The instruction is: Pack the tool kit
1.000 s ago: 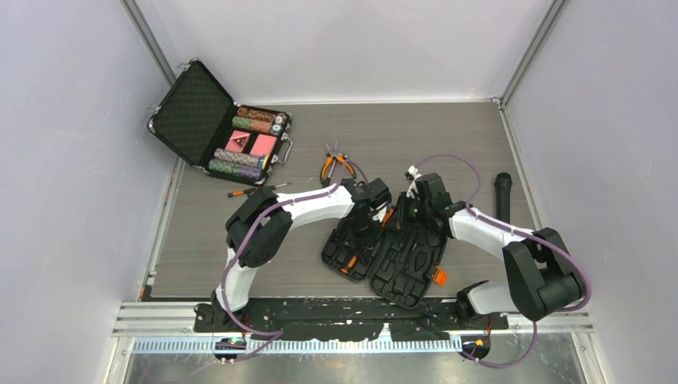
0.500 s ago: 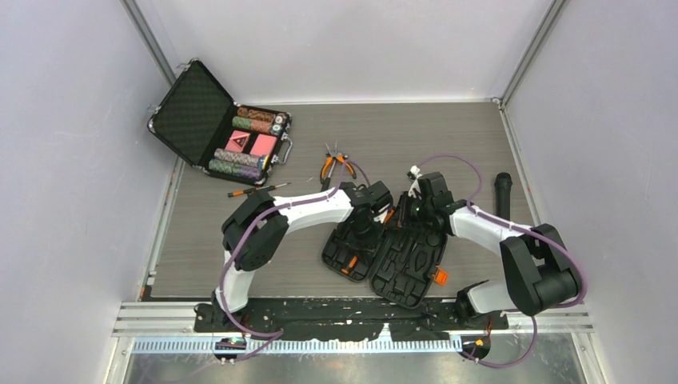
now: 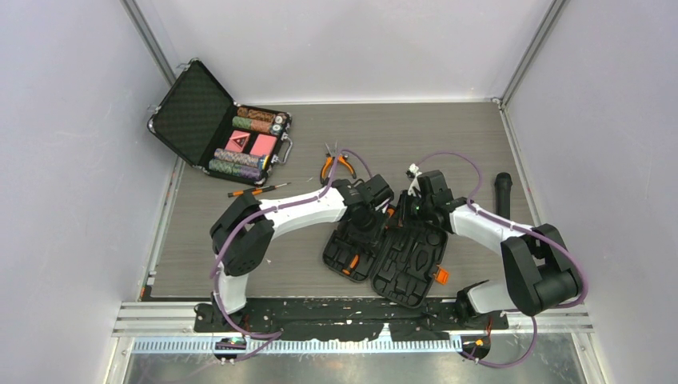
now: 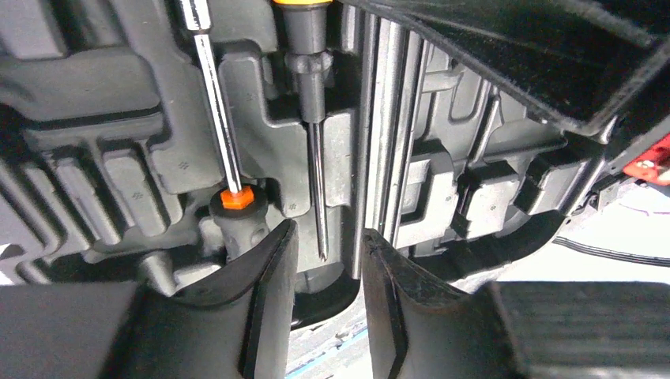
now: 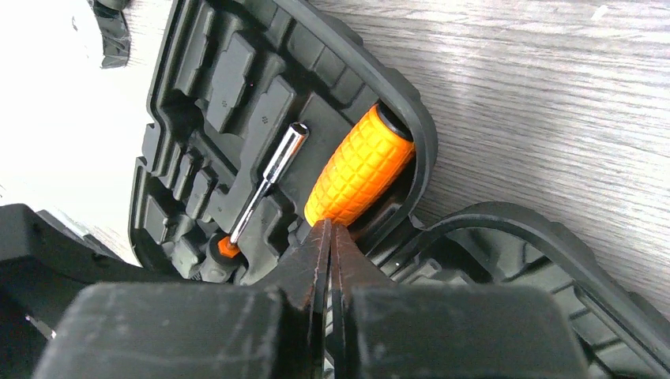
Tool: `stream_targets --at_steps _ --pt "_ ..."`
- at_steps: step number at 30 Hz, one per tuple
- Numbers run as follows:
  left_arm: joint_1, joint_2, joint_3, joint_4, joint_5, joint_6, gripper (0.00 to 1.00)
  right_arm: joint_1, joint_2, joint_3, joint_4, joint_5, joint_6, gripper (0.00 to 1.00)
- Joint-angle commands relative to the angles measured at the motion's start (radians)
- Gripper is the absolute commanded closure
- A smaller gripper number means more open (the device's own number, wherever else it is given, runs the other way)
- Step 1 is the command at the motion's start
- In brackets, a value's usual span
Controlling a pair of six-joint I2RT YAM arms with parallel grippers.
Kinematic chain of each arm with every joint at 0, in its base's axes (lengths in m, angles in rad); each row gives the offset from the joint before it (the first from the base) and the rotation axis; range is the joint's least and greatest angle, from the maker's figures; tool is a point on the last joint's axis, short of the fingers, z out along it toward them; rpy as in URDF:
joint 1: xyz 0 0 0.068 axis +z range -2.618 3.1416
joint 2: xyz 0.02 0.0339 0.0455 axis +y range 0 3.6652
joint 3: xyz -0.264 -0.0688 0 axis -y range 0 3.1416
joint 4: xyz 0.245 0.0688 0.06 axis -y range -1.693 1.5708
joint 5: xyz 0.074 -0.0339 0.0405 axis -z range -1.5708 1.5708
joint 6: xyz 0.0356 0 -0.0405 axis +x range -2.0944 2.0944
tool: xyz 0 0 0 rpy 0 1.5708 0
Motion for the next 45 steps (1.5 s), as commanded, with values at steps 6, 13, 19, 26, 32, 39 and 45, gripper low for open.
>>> stream_targets --at_steps 6,13,19,26,32,39,45 --pt "-0.023 -0.034 -0.026 -0.041 -0.031 0.008 0.76 -0.003 -0.034 0.037 -0.027 0.032 -0.027 0.93" --pt "-0.045 -0.009 -0.017 -0.033 0.009 0.011 0.81 -0.003 -0.036 0.039 -0.033 0.034 -0.027 0.94" --pt "-0.044 0.012 -0.006 -0.043 0.013 0.008 0.86 -0.003 -0.034 0.039 -0.037 0.035 -0.027 0.94" --pt "-0.045 0.031 -0.006 -0.060 0.002 0.005 0.90 -0.003 -0.034 0.034 -0.035 0.036 -0.026 0.94" --pt "-0.047 0.040 -0.001 -0.070 -0.007 0.005 0.91 -0.003 -0.026 0.029 -0.028 0.032 -0.025 0.94" --pt "-0.050 -0.086 -0.004 -0.056 -0.074 -0.001 0.81 -0.003 -0.057 0.034 -0.036 0.016 -0.029 0.94" --pt "-0.049 -0.136 -0.005 -0.049 -0.134 -0.002 0.76 -0.003 -0.131 0.075 -0.077 0.021 -0.042 0.90"
